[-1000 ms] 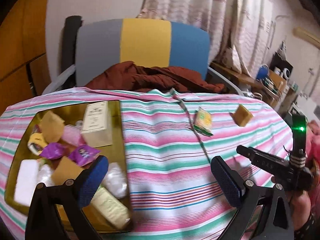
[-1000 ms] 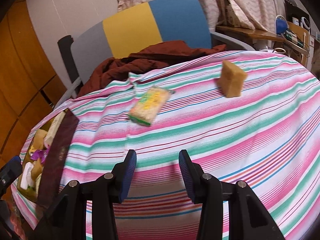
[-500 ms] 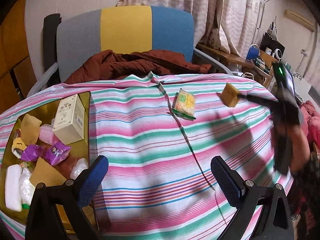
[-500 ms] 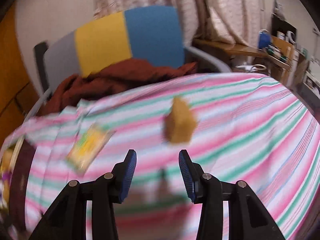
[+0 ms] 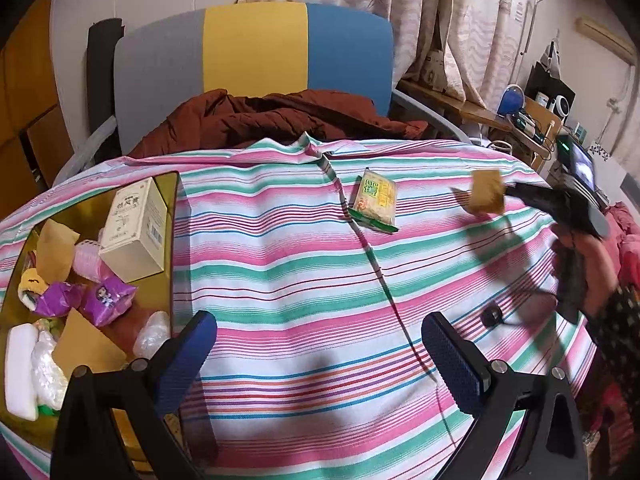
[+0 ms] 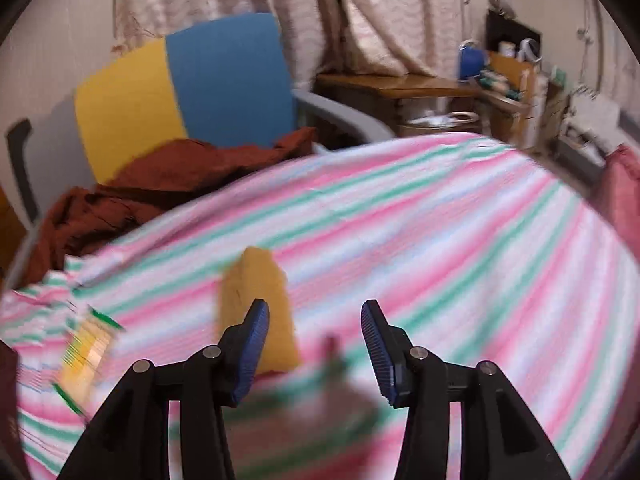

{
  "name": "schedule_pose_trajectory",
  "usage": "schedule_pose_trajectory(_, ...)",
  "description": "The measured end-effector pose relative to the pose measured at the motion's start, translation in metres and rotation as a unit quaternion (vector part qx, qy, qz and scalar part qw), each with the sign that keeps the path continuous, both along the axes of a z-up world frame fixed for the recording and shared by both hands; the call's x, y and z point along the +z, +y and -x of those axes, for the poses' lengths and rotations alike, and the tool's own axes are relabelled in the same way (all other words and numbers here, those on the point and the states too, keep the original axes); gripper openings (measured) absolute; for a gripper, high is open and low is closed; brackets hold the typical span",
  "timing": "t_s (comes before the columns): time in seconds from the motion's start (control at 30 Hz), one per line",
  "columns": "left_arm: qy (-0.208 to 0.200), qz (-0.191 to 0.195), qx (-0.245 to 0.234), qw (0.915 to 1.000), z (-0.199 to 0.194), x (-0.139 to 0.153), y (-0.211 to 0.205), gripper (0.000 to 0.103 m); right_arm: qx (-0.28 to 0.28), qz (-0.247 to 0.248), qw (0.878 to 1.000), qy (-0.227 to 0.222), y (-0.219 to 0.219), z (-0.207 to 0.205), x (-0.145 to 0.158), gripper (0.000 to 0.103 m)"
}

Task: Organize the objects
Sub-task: 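Grasp the yellow sponge with the right tool while the left tool grasps the WEIDAN cracker packet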

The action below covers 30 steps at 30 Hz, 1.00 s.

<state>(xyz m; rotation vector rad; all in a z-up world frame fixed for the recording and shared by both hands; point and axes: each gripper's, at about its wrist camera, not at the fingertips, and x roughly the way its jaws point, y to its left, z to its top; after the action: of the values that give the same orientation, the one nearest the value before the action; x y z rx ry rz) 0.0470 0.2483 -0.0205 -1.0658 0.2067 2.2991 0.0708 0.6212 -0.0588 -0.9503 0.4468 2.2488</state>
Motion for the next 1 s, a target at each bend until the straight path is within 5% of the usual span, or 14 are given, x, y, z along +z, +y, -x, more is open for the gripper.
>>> schedule_pose_trajectory(0.2, -0.006, 0.000, -0.005, 1.0000, 0.002, -0.004, 0.011, 0.103, 0.008, 0.037, 0.998, 0.045, 0.007, -0.036, -0.004, 0.050)
schedule_pose_trajectory(0.7, 0.014, 0.024, -0.011, 0.9996, 0.024, -0.001, 0.040, 0.103, 0.036, 0.031, 0.999, 0.005, -0.007, 0.041, -0.033, 0.066)
schedule_pose_trajectory(0.83, 0.021, 0.030, -0.021, 0.9991, 0.040, -0.006, 0.064, 0.103, 0.042, 0.042, 0.998, 0.016, -0.007, 0.037, -0.038, 0.039)
schedule_pose_trajectory(1.0, 0.047, 0.055, -0.049, 0.9962, 0.060, -0.016, 0.108, 0.103, 0.036, 0.044, 0.997, 0.056, -0.011, 0.019, -0.033, 0.026)
